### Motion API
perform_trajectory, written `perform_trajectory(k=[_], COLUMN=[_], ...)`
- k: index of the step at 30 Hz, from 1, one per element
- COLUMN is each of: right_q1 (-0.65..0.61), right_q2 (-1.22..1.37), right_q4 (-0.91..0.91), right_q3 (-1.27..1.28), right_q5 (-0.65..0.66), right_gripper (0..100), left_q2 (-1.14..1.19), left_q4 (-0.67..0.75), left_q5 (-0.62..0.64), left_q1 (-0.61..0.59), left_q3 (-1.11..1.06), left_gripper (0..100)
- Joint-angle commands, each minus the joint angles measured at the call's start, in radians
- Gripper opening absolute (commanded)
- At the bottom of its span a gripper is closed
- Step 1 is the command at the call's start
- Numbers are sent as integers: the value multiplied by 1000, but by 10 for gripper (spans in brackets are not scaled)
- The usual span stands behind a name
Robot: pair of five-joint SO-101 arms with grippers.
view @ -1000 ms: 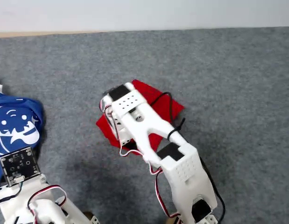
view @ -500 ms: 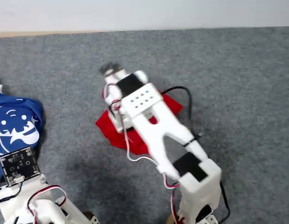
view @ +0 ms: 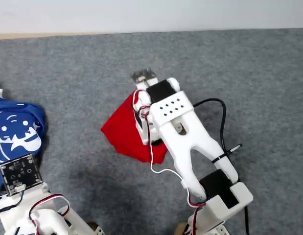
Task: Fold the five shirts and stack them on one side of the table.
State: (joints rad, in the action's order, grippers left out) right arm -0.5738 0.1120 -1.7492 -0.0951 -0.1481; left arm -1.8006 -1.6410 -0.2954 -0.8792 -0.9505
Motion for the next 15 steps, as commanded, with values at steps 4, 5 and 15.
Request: perform_trajectory(k=[4, 5, 15], right_q1=[53, 68, 197], right_q2=[-64, -62, -59], right_q4=[-24, -8, 386], right_q3=[71, 72, 247], right_q5=[-71, -89, -97], right_gripper=[9, 9, 9], left_q2=[-3, -3, -3], left_q4=[20, 20, 20], left_q5=[-8, -8, -8], left_q1=[-2, -2, -2], left_q3=[4, 4, 1], left_gripper=[5, 5, 5])
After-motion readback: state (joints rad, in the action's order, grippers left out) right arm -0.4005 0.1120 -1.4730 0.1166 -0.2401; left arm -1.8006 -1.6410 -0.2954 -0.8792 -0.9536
